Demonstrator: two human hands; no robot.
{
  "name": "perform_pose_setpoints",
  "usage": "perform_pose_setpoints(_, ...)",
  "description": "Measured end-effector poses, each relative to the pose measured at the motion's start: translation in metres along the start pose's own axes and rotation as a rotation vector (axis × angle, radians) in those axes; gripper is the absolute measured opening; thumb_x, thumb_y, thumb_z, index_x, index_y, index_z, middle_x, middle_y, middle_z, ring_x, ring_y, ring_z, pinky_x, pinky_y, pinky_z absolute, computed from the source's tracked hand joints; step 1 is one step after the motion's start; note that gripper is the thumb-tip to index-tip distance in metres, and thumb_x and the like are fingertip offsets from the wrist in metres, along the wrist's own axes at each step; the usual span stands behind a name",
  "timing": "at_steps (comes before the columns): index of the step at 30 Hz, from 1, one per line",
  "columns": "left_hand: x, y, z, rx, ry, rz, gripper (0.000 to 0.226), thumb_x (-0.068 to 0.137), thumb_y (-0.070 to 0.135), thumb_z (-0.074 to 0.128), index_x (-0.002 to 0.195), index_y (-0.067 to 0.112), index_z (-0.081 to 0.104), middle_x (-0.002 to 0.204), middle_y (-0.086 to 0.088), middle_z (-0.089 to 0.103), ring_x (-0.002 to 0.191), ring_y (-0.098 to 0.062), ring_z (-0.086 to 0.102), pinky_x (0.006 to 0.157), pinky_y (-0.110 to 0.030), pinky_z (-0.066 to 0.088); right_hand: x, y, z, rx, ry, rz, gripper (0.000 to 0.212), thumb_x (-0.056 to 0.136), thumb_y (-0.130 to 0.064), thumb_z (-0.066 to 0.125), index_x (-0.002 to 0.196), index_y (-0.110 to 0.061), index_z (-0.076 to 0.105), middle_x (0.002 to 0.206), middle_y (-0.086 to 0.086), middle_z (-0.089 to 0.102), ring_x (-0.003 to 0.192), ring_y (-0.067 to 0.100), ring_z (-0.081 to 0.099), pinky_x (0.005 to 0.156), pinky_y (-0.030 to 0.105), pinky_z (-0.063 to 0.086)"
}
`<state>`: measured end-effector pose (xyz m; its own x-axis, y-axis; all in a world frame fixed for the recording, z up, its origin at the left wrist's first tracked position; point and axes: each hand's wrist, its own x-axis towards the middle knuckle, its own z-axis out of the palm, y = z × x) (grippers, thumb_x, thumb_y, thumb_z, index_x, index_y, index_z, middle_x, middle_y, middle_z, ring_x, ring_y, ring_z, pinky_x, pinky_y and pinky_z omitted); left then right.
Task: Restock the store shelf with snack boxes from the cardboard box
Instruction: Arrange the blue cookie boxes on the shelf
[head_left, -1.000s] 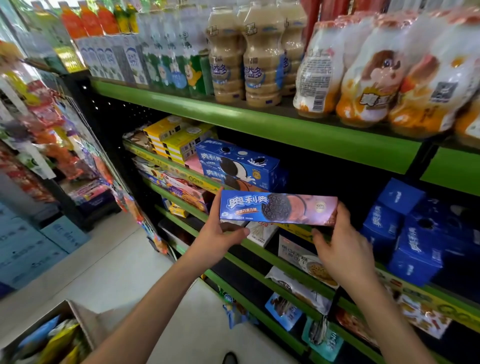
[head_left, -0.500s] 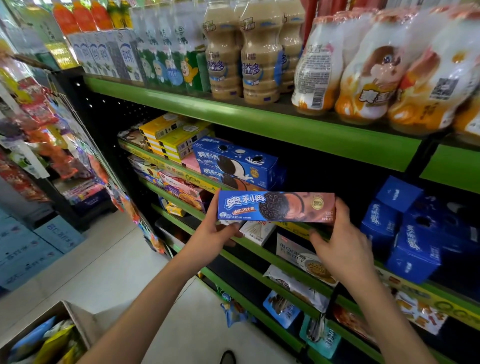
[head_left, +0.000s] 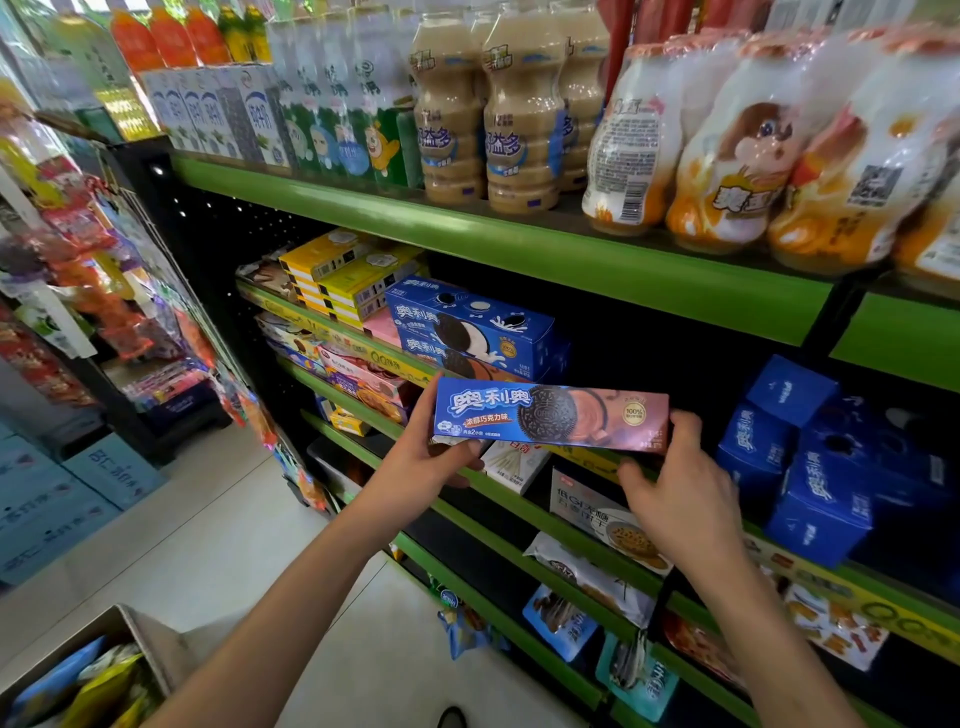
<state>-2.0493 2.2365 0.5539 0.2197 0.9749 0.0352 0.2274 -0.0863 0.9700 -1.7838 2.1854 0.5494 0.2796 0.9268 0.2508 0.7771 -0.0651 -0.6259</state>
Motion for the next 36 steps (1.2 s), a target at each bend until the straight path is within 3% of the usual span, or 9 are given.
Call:
perform_pose_setpoints(10,0.0,0.002,0.001,-0.004,0.032,-0.015,0.072,0.072,0.053,0.073,0.109,0.089,0.023,0.112,0.023,0.066,0.091,-0.011,0.071,0.069,-0.023,0.057,0.001,0.003,0.002,-0.025,-0.015,-0.019,0.061,0.088,-0.031,0.063,0.136,-0.022,0.027,0.081,0.0,0.06,0.068,0.025,0.06,0.067,0.036,0.043)
perform_pose_setpoints(17,0.0,0.003,0.002,0.023,0.029,-0.032,0.079,0.093,0.025,0.066,0.111,0.088,0.021,0.111,0.023,0.066,0.091,-0.013,0.071,0.072,-0.028,0.059,0.002,0.005,0.003,-0.028,-0.006,-0.021,0.064,0.088,-0.031,0.063,0.138,-0.021,0.025,0.085,0.001,0.061,0.073,0.026,0.06,0.071,0.038,0.043)
perform_pose_setpoints(20,-0.002,0.006,0.003,0.034,0.034,-0.068,0.079,0.094,0.024,0.065,0.133,0.073,0.018,0.115,0.017,0.066,0.092,-0.015,0.071,0.069,-0.026,0.058,0.002,0.005,0.005,-0.037,-0.004,-0.024,0.063,0.088,-0.031,0.063,0.137,-0.021,0.025,0.085,0.0,0.061,0.073,0.024,0.059,0.071,0.037,0.039)
perform_pose_setpoints(23,-0.003,0.008,0.003,0.054,0.031,-0.102,0.08,0.094,0.024,0.065,0.148,0.055,0.014,0.117,0.008,0.067,0.087,-0.015,0.072,0.056,-0.016,0.051,0.003,0.005,0.005,-0.034,-0.002,-0.023,0.063,0.088,-0.031,0.063,0.137,-0.021,0.025,0.085,0.0,0.061,0.074,0.024,0.06,0.072,0.038,0.041)
perform_pose_setpoints(32,-0.004,0.018,0.003,0.099,0.0,-0.091,0.075,0.098,0.008,0.056,0.153,0.039,0.016,0.118,0.002,0.064,0.09,-0.019,0.071,0.063,-0.025,0.057,0.002,0.004,0.004,-0.03,0.008,-0.021,0.061,0.088,-0.03,0.063,0.135,-0.022,0.025,0.083,0.0,0.062,0.072,0.024,0.063,0.073,0.04,0.049)
perform_pose_setpoints(36,-0.004,0.019,0.003,0.117,-0.005,-0.084,0.074,0.097,0.009,0.058,0.152,0.038,0.018,0.116,0.004,0.065,0.089,-0.017,0.072,0.069,-0.026,0.059,0.002,0.001,0.003,-0.033,-0.015,-0.013,0.063,0.09,-0.042,0.06,0.138,-0.021,0.025,0.087,-0.001,0.063,0.076,0.026,0.065,0.081,0.047,0.054)
